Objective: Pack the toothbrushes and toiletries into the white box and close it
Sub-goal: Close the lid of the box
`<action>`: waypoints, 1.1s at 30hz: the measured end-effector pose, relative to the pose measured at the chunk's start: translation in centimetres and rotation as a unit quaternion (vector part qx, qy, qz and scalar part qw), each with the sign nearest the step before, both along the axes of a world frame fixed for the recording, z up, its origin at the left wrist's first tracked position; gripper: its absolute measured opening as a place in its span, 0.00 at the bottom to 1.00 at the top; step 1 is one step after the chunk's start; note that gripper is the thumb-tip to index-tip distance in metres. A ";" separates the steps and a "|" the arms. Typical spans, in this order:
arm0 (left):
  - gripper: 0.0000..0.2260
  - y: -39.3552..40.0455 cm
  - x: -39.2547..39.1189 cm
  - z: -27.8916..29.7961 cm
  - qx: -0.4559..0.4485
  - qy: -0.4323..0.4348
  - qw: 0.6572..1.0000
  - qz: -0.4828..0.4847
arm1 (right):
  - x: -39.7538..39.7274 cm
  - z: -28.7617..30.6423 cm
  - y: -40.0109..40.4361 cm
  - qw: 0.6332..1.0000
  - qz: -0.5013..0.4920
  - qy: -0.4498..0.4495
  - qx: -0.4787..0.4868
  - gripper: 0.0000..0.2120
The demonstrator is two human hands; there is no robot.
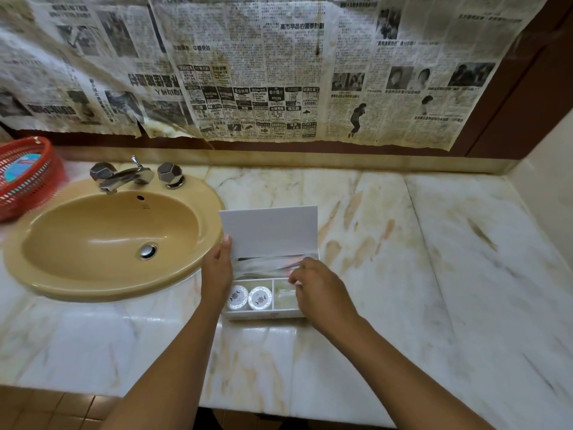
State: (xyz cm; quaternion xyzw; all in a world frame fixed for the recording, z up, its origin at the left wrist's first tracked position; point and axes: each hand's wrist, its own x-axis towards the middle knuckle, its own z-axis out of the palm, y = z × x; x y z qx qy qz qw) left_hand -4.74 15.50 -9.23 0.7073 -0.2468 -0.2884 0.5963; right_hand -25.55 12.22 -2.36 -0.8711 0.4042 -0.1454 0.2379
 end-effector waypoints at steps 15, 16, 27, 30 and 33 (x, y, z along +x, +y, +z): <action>0.21 0.0 -0.1 0.8 -0.002 0.046 0.999 0.017 | 1.7 2.4 -3.1 0.986 -0.097 -0.128 -0.043 0.19; 0.22 0.0 -0.3 1.0 0.003 0.054 0.998 0.021 | 1.8 2.9 -3.8 0.985 -0.108 -0.126 -0.042 0.21; 0.23 0.1 0.2 1.3 -0.008 0.172 0.984 0.044 | -0.4 1.7 -2.7 0.975 -0.114 -0.157 -0.110 0.02; 0.28 0.3 0.9 0.7 -0.012 0.211 0.977 0.018 | -2.1 0.1 -0.4 0.975 -0.109 -0.151 -0.122 0.02; 0.23 0.6 1.0 0.7 0.003 0.242 0.970 0.022 | -3.2 -1.9 1.3 0.978 -0.104 -0.135 -0.122 0.04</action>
